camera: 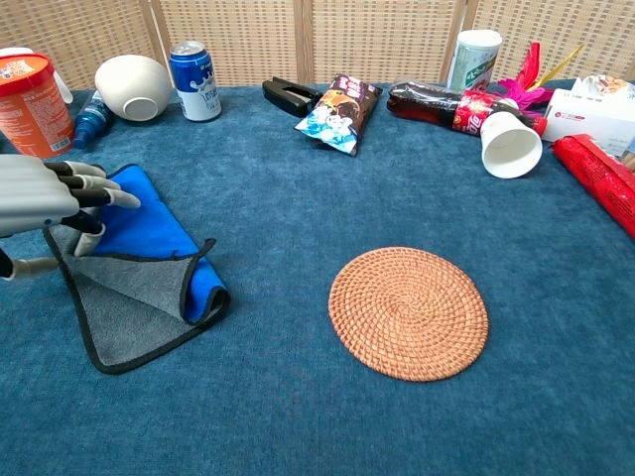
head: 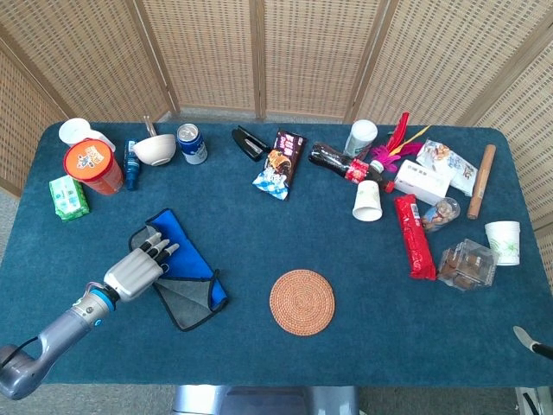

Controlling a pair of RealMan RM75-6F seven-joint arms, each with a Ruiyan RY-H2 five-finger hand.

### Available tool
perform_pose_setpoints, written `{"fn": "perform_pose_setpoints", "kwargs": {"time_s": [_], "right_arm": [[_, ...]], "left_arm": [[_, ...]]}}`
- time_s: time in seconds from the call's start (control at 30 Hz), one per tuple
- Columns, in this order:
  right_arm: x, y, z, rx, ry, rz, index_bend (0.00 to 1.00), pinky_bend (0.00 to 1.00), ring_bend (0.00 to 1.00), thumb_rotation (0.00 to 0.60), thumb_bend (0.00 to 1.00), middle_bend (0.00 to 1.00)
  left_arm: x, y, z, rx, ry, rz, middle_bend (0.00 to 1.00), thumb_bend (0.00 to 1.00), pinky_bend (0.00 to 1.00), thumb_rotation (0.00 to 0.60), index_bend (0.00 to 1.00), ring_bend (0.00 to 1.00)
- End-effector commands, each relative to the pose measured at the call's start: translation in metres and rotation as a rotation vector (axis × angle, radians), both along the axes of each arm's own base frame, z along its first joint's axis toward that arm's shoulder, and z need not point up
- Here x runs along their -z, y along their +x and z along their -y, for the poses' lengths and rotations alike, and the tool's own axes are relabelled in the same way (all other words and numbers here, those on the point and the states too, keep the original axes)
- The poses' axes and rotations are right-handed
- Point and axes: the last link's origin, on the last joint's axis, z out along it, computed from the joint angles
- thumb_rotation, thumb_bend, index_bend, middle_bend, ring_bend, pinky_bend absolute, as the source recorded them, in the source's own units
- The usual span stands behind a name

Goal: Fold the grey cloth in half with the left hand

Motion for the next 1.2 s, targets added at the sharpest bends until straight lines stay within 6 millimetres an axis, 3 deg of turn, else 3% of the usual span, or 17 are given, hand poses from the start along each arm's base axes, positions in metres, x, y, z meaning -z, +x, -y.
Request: {"fn": "perform_pose_setpoints", "kwargs": {"time_s": [0.03, 0.23, 0.33, 0.47, 0.73, 1.2], "right_arm": [[0.0, 0.0, 0.0, -0.001, 0.001, 0.0, 0.0, 0.0, 0.0, 0.6, 0.0, 0.0], [0.002, 0.001, 0.0, -0.005, 0.008, 0.0, 0.0, 0.0, 0.0, 0.6, 0.0, 0.0], [0.002, 0.001, 0.0, -0.004, 0.008, -0.001, 0.0, 0.0, 0.0, 0.6, 0.0, 0.0], [0.001, 0.001, 0.0, -0.004, 0.007, 0.002, 0.0, 0.0, 0.0, 0.6, 0.0, 0.0], [0.001, 0.001, 0.0, -0.004, 0.004, 0.004, 0.0, 0.0, 0.0, 0.6, 0.0, 0.0], [0.001, 0.001, 0.0, -0.004, 0.004, 0.003, 0.0, 0.0, 0.0, 0.6, 0.0, 0.0]], "left_arm": [[-0.003, -0.003, 0.002, -0.001, 0.001, -0.003, 0.0, 0.5, 0.07, 0.6, 0.49, 0.0], [-0.01, -0.011, 0.006, -0.02, 0.004, -0.011, 0.0, 0.5, 0.07, 0.6, 0.53, 0.0], [-0.01, -0.01, 0.005, -0.018, 0.007, -0.007, 0.0, 0.5, 0.07, 0.6, 0.49, 0.0], [-0.008, -0.009, 0.003, -0.021, 0.011, -0.005, 0.0, 0.5, 0.07, 0.6, 0.37, 0.0], [-0.005, -0.008, -0.003, -0.021, 0.032, -0.014, 0.0, 0.5, 0.06, 0.6, 0.34, 0.0], [0.007, 0.034, -0.005, -0.017, -0.031, 0.196, 0.0, 0.5, 0.07, 0.6, 0.33, 0.0]]}}
